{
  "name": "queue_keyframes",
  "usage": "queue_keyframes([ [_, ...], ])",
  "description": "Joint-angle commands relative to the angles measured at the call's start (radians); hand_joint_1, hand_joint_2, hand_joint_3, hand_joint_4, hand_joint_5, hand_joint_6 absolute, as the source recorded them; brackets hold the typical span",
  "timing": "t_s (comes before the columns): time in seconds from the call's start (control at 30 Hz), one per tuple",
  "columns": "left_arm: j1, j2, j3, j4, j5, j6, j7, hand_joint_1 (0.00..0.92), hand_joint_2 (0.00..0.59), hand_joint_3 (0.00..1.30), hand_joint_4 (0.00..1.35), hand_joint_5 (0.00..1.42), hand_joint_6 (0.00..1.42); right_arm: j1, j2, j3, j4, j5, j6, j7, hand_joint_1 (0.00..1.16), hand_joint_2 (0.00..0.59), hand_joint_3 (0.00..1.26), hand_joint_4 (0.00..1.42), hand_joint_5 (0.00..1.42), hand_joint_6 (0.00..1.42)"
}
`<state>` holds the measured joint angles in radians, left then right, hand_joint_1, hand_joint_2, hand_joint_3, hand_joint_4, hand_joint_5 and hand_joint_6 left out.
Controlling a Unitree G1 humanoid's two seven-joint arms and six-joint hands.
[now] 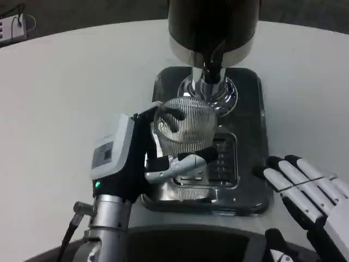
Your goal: Grasp the cup under the faucet to collect the drink, then remove the cup.
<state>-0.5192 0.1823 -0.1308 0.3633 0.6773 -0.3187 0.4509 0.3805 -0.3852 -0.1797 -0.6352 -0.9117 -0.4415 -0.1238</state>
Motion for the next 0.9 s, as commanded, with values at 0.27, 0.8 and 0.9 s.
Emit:
queue_keyframes([
  [0.27,-0.113,-0.005,-0.053,0.165,0.000,-0.028,0.096,0.800,0.000,1.05,1.09,1.16,1.37,0.015,-0.013,-0.014,0.003,0.023,-0.004,0.003,0.23,0.573,0.14,0.09,0.08,0.21],
  [0.8,-0.113,0.008,-0.113,0.203,0.009,-0.001,0.130,0.529,0.000,0.82,0.71,0.96,1.15,0.024,-0.010,-0.013,-0.005,0.034,0.003,0.011,0.23,0.573,0.14,0.09,0.08,0.21],
  [0.9,-0.091,0.007,-0.112,0.187,0.007,0.003,0.147,0.287,0.043,0.59,0.45,0.79,0.96,0.023,-0.007,-0.011,-0.005,0.034,0.006,0.013,0.23,0.573,0.15,0.09,0.08,0.21],
])
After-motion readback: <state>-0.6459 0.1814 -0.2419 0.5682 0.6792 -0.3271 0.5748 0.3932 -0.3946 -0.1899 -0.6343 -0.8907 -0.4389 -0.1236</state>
